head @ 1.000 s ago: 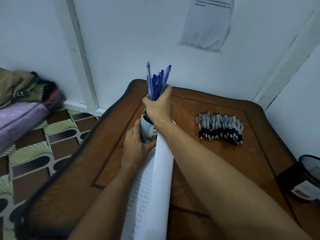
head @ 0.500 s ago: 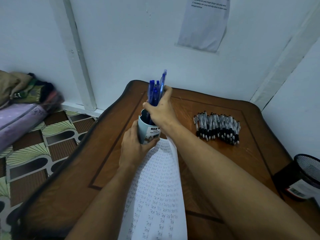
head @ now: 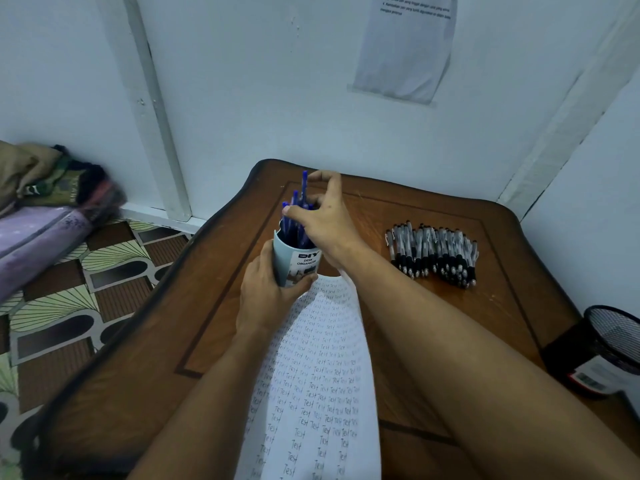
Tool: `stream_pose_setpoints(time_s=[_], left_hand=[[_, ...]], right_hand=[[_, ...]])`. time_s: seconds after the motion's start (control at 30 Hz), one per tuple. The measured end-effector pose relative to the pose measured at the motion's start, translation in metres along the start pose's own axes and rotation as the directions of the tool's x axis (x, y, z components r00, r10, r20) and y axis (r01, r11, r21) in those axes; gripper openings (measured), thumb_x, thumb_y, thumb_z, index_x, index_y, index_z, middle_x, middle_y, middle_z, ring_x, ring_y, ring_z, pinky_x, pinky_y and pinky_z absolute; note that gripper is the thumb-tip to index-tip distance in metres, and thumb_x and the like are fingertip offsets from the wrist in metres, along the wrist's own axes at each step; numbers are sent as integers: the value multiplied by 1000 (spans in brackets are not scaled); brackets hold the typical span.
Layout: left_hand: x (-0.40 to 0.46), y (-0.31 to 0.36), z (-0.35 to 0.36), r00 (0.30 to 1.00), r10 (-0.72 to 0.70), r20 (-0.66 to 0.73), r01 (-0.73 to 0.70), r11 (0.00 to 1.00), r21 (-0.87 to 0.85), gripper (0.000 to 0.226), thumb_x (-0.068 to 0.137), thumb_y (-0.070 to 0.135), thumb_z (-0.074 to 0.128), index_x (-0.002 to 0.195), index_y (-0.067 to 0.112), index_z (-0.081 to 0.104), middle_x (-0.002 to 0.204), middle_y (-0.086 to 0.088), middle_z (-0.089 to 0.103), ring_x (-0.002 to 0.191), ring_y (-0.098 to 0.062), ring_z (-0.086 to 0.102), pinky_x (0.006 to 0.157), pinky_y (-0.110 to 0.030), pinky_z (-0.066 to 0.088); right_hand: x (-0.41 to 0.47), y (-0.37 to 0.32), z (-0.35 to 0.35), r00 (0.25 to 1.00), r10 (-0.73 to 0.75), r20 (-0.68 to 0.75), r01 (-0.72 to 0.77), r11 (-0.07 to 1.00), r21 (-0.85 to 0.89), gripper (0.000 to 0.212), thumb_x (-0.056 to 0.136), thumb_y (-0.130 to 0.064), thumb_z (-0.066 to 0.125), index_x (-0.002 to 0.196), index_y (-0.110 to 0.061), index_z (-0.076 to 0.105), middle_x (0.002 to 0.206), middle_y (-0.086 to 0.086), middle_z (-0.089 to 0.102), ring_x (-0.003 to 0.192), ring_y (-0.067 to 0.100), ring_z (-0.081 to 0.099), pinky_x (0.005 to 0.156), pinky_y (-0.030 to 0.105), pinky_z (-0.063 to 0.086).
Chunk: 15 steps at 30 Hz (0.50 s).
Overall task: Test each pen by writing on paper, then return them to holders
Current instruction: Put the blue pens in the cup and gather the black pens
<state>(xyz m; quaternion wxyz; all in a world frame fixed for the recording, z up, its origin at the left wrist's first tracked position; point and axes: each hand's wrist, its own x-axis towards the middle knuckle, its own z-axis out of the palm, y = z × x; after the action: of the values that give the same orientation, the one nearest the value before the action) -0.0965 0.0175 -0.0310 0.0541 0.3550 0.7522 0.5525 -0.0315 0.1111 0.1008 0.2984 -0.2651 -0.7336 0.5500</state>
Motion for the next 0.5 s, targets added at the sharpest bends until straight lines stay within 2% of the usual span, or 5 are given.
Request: stream_pose_setpoints(time_s=[0.1, 0.2, 0.33, 0.4, 0.5], left_hand=[[0, 0, 0, 1000, -18, 2, 19, 1000, -12, 106, 57, 79, 72, 145, 34, 36, 128, 6, 58, 117, -14, 57, 90, -44, 57], [0, 1, -1, 1000, -17, -2, 17, 1000, -7, 100, 60, 72, 76, 144, 33, 37, 128, 5, 58, 117, -14, 58, 90, -44, 57], [-2, 3, -1, 1000, -14, -9, 14, 1000, 5, 103, 58, 76, 73, 143, 32, 37, 128, 6, 59, 116, -15, 58, 92, -46, 56], [-1, 3, 0, 1000, -21, -8, 21, 1000, 14, 106, 57, 82, 70, 143, 31, 36, 129, 6, 59, 117, -15, 58, 93, -46, 56], [-2, 4, -1, 1000, -15, -12, 15, 1000, 19, 105, 57, 79, 73, 143, 30, 37, 130, 7, 59, 117, -14, 58, 92, -46, 56]], right_hand=[[0, 0, -3, 999, -34, -3, 33, 997, -72, 36, 88, -12, 71, 115, -27, 51, 99, 5, 67, 90, 20, 68, 76, 34, 59], [-1, 1, -8, 998, -65, -17, 62, 987, -149, 23, 89, -15, 71, 110, -17, 63, 99, -3, 66, 91, 9, 62, 83, 31, 57], [-3, 0, -15, 996, -89, -20, 83, 975, -206, 31, 91, -22, 70, 122, -17, 63, 107, -5, 67, 97, 6, 61, 90, 28, 55], [-3, 2, -17, 996, -91, -22, 85, 977, -198, 32, 93, -25, 69, 123, -19, 62, 111, -5, 68, 102, 7, 61, 94, 29, 54], [-3, 5, -22, 993, -111, -33, 100, 966, -239, 31, 95, -29, 65, 125, -20, 62, 118, -3, 68, 108, 10, 62, 97, 33, 54]])
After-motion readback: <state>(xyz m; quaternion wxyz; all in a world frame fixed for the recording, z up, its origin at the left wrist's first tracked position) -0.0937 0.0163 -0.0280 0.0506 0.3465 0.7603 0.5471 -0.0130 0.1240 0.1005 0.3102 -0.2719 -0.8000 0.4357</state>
